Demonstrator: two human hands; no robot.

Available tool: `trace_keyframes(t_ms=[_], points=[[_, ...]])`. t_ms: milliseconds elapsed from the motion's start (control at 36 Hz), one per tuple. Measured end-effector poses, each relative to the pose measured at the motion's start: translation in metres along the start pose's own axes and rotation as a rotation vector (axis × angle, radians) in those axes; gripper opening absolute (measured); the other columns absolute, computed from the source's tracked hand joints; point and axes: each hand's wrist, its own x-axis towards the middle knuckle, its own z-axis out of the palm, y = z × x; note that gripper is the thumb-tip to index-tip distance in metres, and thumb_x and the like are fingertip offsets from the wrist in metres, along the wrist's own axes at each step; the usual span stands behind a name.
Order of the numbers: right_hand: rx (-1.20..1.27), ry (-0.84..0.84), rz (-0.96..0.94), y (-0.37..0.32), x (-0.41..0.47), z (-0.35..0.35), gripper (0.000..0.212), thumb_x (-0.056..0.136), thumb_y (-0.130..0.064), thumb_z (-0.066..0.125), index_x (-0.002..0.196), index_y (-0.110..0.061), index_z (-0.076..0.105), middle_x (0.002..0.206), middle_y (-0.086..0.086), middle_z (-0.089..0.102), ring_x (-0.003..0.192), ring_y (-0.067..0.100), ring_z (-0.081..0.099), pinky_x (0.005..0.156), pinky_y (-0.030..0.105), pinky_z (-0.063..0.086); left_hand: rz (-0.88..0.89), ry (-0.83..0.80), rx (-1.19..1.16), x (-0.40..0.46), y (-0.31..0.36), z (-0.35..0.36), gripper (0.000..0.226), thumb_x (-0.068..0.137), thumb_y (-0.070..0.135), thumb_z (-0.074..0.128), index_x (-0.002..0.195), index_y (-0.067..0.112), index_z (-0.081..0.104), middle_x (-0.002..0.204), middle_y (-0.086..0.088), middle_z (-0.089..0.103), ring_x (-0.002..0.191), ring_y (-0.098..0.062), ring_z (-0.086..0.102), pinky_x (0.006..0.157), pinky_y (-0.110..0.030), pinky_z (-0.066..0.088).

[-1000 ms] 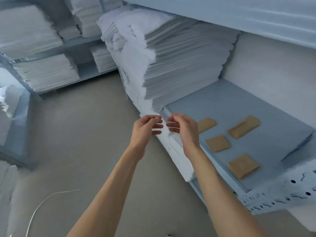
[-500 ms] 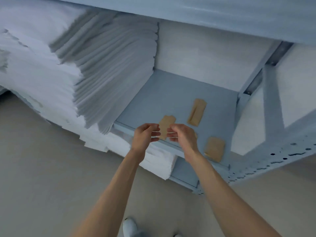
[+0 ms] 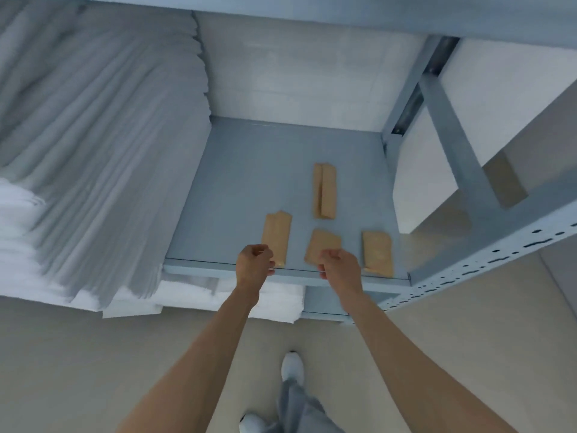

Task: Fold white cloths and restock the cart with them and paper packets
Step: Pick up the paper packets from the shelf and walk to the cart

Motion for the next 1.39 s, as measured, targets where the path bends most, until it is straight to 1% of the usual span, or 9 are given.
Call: trace_keyframes(t_ms=[139, 222, 306, 528, 667, 944, 1111, 1194, 1389], points=[[-0.108, 0.045, 0.021, 0.004, 0.037, 0.015, 0.018, 0.087, -0.016, 0.059, 0.102, -0.010, 0.066, 0.094, 0.005, 0.067, 0.077, 0.016, 0.059, 0.061, 0.023, 0.043, -0.039, -0.003, 0.082, 0.033, -0.001, 0.013, 0.031, 0.089, 0.007, 0.060, 0.121, 0.006, 0.057, 0.094, -0.007, 0.066, 0.080, -0.024, 0.066, 0.074, -0.038, 0.060], [-0.226, 0.081, 0.034, 0.006, 0.060, 0.022, 0.038, 0.087, -0.015, 0.061, 0.123, -0.003, 0.059, 0.120, 0.015, 0.061, 0.106, 0.027, 0.059, 0.086, 0.030, 0.049, 0.013, 0.027, 0.303, 0.052, 0.002, 0.021, 0.043, 0.087, 0.016, 0.067, 0.126, 0.008, 0.053, 0.119, -0.010, 0.060, 0.097, -0.029, 0.062, 0.079, -0.034, 0.052], [-0.451, 0.133, 0.075, 0.008, 0.083, 0.027, 0.054, 0.090, -0.024, 0.062, 0.136, -0.002, 0.043, 0.136, 0.019, 0.043, 0.129, 0.034, 0.041, 0.106, 0.035, 0.034, 0.059, 0.060, 0.485, 0.071, 0.002, 0.033, 0.061, 0.086, 0.022, 0.072, 0.136, 0.004, 0.043, 0.137, -0.016, 0.042, 0.126, -0.032, 0.043, 0.104, -0.042, 0.041], [-0.628, 0.249, 0.198, 0.023, 0.114, 0.048, 0.064, 0.086, -0.031, 0.063, 0.136, -0.005, 0.032, 0.136, 0.014, 0.036, 0.126, 0.032, 0.039, 0.099, 0.039, 0.041, -0.040, 0.132, 0.655, 0.093, -0.018, 0.064, 0.087, 0.080, 0.029, 0.078, 0.145, 0.001, 0.026, 0.143, -0.017, 0.034, 0.135, -0.033, 0.030, 0.104, -0.044, 0.034], [-0.774, 0.269, 0.146, 0.031, 0.117, 0.057, 0.076, 0.081, -0.029, 0.071, 0.138, -0.004, 0.028, 0.133, 0.015, 0.037, 0.119, 0.032, 0.042, 0.089, 0.037, 0.044, -0.044, 0.226, 0.831, 0.101, -0.031, 0.072, 0.070, 0.083, 0.018, 0.067, 0.140, 0.006, 0.029, 0.136, -0.014, 0.037, 0.125, -0.031, 0.036, 0.096, -0.042, 0.035], [-0.776, 0.200, 0.091, 0.032, 0.113, 0.062, 0.088, 0.087, -0.025, 0.065, 0.150, 0.002, 0.010, 0.138, 0.019, 0.048, 0.124, 0.035, 0.043, 0.103, 0.039, 0.037, -0.081, 0.050, 0.766, 0.110, -0.037, 0.063, 0.039, 0.086, 0.015, 0.059, 0.122, 0.003, 0.052, 0.127, -0.015, 0.052, 0.122, -0.033, 0.045, 0.101, -0.041, 0.041], [-0.472, 0.176, 0.066, 0.028, 0.093, 0.058, 0.055, 0.090, -0.006, 0.057, 0.136, -0.001, 0.027, 0.129, 0.018, 0.054, 0.116, 0.036, 0.057, 0.092, 0.039, 0.047, -0.041, -0.037, 0.482, 0.095, -0.040, 0.048, 0.007, 0.088, 0.013, 0.052, 0.094, 0.010, 0.049, 0.086, -0.003, 0.053, 0.079, -0.023, 0.054, 0.054, -0.029, 0.039], [-0.389, 0.212, 0.039, 0.022, 0.076, 0.056, 0.051, 0.092, -0.002, 0.052, 0.137, -0.001, 0.028, 0.130, 0.018, 0.052, 0.114, 0.037, 0.057, 0.091, 0.041, 0.048, -0.090, -0.050, 0.344, 0.085, -0.037, 0.037, 0.008, 0.086, 0.013, 0.052, 0.086, 0.016, 0.044, 0.086, -0.004, 0.057, 0.070, -0.016, 0.054, 0.052, -0.027, 0.036], [-0.173, 0.313, 0.014, 0.009, 0.021, 0.054, 0.053, 0.084, 0.000, 0.052, 0.133, 0.004, 0.032, 0.126, 0.019, 0.055, 0.112, 0.036, 0.057, 0.089, 0.040, 0.050, -0.195, -0.281, -0.089, 0.050, -0.015, 0.012, 0.024, 0.088, -0.003, 0.044, 0.112, 0.003, 0.043, 0.091, -0.020, 0.060, 0.062, -0.037, 0.072, 0.065, -0.050, 0.061]])
